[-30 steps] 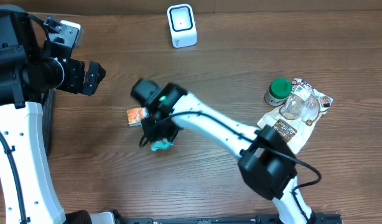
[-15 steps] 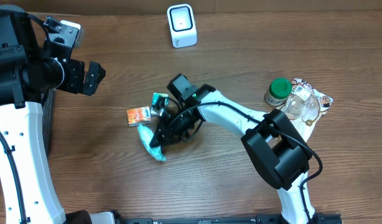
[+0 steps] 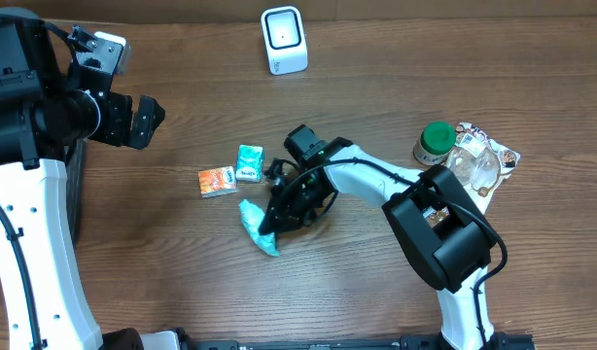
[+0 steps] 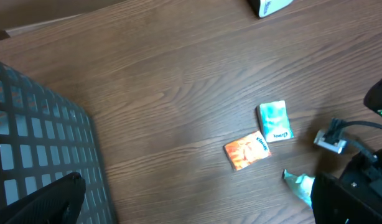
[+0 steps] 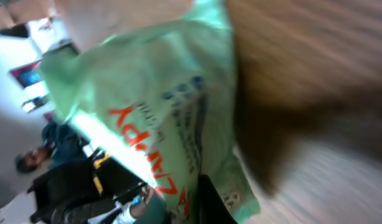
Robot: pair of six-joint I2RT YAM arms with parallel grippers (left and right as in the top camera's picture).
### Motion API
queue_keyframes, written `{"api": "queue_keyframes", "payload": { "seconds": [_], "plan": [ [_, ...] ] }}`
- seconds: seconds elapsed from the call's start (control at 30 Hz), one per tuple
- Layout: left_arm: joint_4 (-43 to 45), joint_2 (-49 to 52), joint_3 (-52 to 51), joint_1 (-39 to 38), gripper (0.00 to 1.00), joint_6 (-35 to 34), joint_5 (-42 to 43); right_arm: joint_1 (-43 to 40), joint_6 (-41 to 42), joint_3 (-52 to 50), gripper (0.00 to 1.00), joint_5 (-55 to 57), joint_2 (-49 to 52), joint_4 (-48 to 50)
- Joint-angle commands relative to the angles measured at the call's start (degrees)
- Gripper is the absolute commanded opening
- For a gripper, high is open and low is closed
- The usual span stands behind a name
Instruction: Scan the item barcode
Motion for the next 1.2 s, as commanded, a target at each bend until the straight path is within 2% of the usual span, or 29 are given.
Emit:
{"api": "queue_keyframes", "payload": {
  "seconds": [0.0,0.07,0.2,0.37,0.63,0.87,0.9,0.93,1.0,1.07,1.13,1.17],
  "plan": [
    [0.04,-0.17,1.03,0.20,1.00,1.29,0.22,-0.96,3.32,-1.36,0.15,12.92,-1.01,-1.86],
    [0.04,-0.17,1.03,0.20,1.00,1.29,0.22,-1.42,3.45,-1.33,0.33,16.68,-1.01,-3.17],
    [0.04,-0.17,1.03,0.20,1.00,1.29,0.22,-2.51,3.45,-1.18,0.52,20.63,-1.03,-4.94],
    [0.04,-0.17,1.03,0.20,1.00,1.29,0.22,-4.57,2.67,3.34,0.99,28.30,-1.40,-11.47],
    [0.04,-0.17,1.03,0.20,1.00,1.29,0.22,-1.09,-4.59,18.40,1.00,34.73,-2.62,-24.79],
    [0.04,-0.17,1.03,0.20,1.00,1.29,0.22,6.80,-7.48,18.91,0.99,30.82,-2.60,-16.90],
    [0.04,-0.17,1.03,0.20,1.00,1.29,0.22,8.00,-8.13,18.36,0.85,30.38,-2.60,-14.73],
    [0.04,-0.17,1.03,0.20,1.00,1.29,0.22,9.03,-8.50,17.84,0.65,30.38,-2.60,-13.18],
    [0.04,-0.17,1.03,0.20,1.00,1.29,0.22,11.13,-8.46,16.59,0.49,30.40,-2.60,-10.49],
    [0.02,-0.17,1.03,0.20,1.00,1.29,0.22,12.85,-8.17,15.50,0.44,30.40,-2.60,-8.52],
    [0.02,-0.17,1.03,0.20,1.00,1.29,0.22,14.38,-8.15,14.69,0.33,30.42,-2.60,-7.10],
    [0.04,-0.17,1.03,0.20,1.00,1.29,0.22,14.99,-8.13,14.36,0.33,30.42,-2.60,-6.54]
  ]
}}
